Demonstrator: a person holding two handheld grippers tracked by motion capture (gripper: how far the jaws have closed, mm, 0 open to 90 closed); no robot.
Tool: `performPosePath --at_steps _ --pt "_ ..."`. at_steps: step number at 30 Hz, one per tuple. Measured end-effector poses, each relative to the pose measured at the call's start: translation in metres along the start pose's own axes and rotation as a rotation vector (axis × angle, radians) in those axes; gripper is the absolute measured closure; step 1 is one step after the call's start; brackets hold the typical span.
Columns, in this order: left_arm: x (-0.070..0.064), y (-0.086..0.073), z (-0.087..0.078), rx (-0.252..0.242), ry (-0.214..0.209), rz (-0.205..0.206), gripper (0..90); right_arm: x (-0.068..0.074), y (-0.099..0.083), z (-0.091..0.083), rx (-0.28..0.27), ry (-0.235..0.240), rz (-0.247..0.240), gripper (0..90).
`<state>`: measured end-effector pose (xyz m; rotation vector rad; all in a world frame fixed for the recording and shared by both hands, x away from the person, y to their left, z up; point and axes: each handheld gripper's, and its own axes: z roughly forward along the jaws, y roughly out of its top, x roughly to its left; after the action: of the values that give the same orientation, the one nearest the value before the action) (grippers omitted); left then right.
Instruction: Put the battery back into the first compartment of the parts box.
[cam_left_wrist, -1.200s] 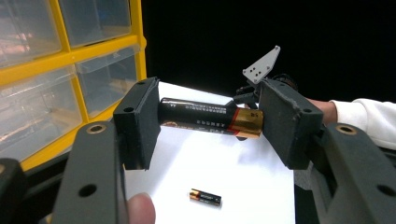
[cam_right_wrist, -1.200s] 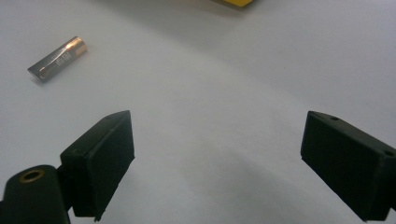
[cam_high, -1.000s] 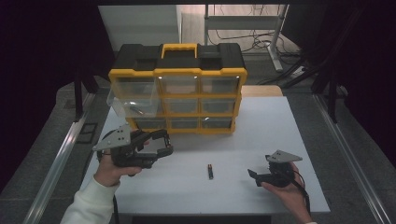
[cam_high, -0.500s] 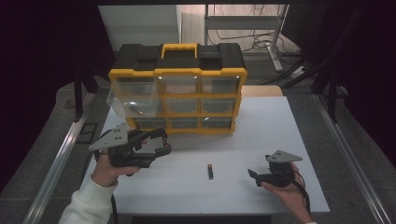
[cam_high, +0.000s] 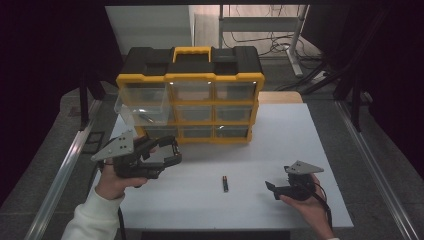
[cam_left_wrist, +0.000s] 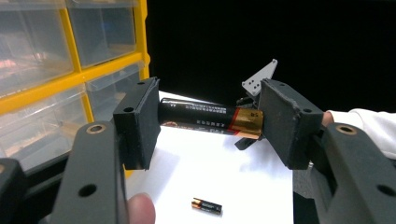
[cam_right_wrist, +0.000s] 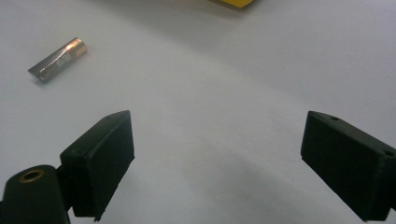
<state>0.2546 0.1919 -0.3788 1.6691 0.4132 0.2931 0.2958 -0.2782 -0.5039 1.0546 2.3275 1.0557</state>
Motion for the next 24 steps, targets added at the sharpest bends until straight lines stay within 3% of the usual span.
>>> performPosePath --at_steps 24 --pt "0.000 0.011 -0.001 -0.021 -0.016 0.006 40.7 0.000 0.000 0.000 -0.002 0.000 0.001 10.0"
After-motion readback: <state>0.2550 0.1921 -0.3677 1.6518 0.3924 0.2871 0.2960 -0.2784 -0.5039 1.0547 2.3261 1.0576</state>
